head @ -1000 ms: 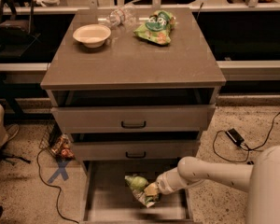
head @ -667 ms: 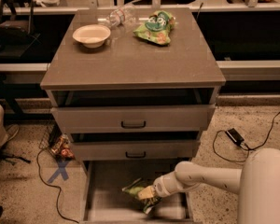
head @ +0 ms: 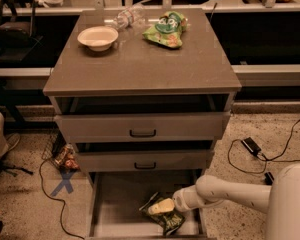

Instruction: Place green jalapeno chip bag into bottom drawer

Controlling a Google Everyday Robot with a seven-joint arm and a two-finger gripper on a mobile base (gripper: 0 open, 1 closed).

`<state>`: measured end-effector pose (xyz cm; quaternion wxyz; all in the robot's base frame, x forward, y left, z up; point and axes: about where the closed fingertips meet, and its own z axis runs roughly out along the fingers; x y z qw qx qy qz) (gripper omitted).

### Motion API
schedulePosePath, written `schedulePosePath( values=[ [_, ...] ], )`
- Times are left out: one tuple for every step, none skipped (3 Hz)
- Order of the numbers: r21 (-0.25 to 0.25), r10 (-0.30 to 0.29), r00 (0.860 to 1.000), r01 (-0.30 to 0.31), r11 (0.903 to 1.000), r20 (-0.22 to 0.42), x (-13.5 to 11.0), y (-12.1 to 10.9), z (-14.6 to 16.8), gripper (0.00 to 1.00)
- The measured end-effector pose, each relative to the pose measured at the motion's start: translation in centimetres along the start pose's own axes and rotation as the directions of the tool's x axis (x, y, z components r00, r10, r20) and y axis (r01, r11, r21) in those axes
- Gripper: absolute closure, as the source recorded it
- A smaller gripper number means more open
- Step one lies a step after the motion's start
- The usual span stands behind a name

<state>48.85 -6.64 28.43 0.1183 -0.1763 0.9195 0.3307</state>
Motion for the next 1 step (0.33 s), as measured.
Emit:
schedulePosePath(
  values=[
    [0.108, 0.003, 0.998, -0.009, 0.9941, 0.055, -0.20, -3.06, -5.99, 0.00]
  ],
)
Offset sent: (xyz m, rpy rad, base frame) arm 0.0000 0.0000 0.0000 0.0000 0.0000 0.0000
